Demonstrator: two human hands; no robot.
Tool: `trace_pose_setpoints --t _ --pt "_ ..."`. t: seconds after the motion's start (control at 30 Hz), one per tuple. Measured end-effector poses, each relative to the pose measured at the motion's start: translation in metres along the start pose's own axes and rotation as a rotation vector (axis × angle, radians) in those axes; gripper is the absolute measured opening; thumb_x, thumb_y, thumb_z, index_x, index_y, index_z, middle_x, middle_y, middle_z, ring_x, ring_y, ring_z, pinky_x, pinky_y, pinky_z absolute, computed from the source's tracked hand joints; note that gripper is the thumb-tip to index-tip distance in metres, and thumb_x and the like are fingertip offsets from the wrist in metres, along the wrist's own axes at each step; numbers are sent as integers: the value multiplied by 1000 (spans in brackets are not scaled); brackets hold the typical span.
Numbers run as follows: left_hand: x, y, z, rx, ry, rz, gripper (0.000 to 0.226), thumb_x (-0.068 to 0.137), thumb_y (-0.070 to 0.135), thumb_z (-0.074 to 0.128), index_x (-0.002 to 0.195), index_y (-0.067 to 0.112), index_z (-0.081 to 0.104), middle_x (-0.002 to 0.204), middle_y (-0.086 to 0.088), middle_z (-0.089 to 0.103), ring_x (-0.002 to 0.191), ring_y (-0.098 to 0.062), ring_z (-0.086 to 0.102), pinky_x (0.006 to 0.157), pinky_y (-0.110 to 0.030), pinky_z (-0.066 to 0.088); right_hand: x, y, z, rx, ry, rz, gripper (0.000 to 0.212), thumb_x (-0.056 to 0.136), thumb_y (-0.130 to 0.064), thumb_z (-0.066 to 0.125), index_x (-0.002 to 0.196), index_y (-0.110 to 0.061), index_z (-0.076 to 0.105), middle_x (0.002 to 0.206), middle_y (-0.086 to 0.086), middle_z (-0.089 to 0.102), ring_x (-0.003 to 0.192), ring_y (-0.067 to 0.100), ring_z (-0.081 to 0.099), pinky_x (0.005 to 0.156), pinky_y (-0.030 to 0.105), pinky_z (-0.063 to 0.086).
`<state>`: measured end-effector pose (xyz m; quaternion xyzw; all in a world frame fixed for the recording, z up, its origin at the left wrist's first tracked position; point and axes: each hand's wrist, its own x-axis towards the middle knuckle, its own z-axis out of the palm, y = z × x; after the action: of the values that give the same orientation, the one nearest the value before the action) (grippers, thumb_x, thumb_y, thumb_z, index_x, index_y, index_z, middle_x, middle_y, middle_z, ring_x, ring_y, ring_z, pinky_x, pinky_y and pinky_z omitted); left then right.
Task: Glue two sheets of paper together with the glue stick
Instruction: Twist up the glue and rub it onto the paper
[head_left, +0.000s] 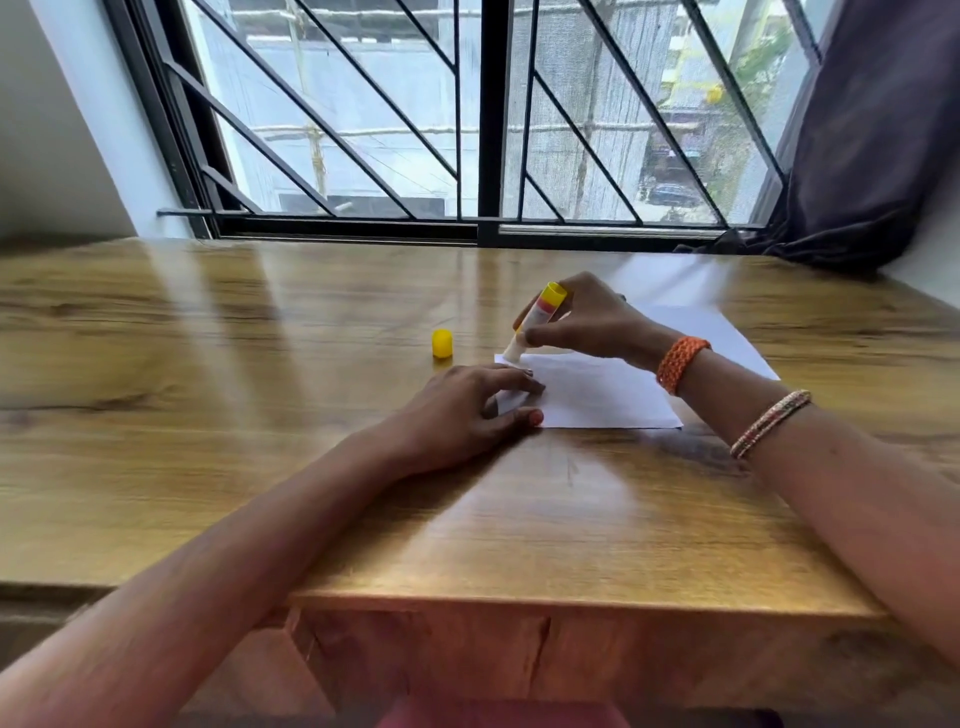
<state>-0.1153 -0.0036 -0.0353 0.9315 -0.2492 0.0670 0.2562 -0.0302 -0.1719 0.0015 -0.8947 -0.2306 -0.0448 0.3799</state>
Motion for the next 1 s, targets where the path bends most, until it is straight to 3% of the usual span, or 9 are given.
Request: trace_pose_setpoints --t 0.13,0.33,0.47,0.6,0.7,0.8,0.87,0.93,1.0 --pt "0 1 0 -14 3 -4 40 87 39 58 124 22 60 134 2 58 124 -15 51 104 -36 40 1 -2 1 -18 -16 -15 16 68 -24 77 81 -15 77 87 17 75 77 18 63 87 50 49" --pt "0 -1 0 -25 -13 6 41 87 39 58 124 21 59 136 0 56 125 -17 50 105 -38 40 -6 5 -8 -66 1 15 19 66 -32 75 80 -19 77 88 14 75 94 31 67 95 56 44" --pt "0 -1 1 -49 -4 15 39 87 35 60 122 19 61 135 -3 55 125 -16 50 107 -34 38 -15 13 -19 1 4 9 7 70 -23 77 76 -23 75 90 18 74 83 25 67 88 54 49" --pt "0 -2 2 -47 -14 22 38 87 36 58 122 20 61 135 -2 54 124 -15 49 107 -33 37 -22 19 -28 9 17 7 10 72 -14 78 76 -22 74 88 15 75 80 21 66 83 52 53" --pt "-1 -3 3 -33 -9 27 38 88 37 57 122 21 61 136 -1 54 125 -13 48 108 -30 36 -26 26 -33 -14 41 43 8 69 -22 78 72 -28 73 85 7 76 91 27 70 90 54 51" --pt "-1 -4 5 -31 8 30 37 88 37 57 122 21 61 135 1 54 128 -8 43 105 -16 30 -30 31 -37 -24 76 91 5 67 -28 77 69 -30 73 83 3 76 91 24 69 93 51 49" --pt "0 -5 5 -29 16 34 37 88 37 57 122 22 61 134 2 55 128 -6 43 101 -13 28 -34 36 -38 -15 106 112 7 69 -25 77 69 -29 72 79 2 75 79 19 67 78 45 53" --pt "0 -6 5 -25 20 39 37 88 38 56 122 22 61 134 2 56 127 -7 44 103 -15 30 -37 40 -40 -22 131 124 5 70 -27 77 71 -29 73 69 -6 70 65 10 60 55 31 47" --pt "0 -7 6 -14 21 42 38 88 38 56 122 22 61 134 2 55 128 -7 44 102 -15 29 -39 44 -43 -37 153 135 6 70 -29 77 75 -27 74 65 -11 67 59 5 56 52 24 41"
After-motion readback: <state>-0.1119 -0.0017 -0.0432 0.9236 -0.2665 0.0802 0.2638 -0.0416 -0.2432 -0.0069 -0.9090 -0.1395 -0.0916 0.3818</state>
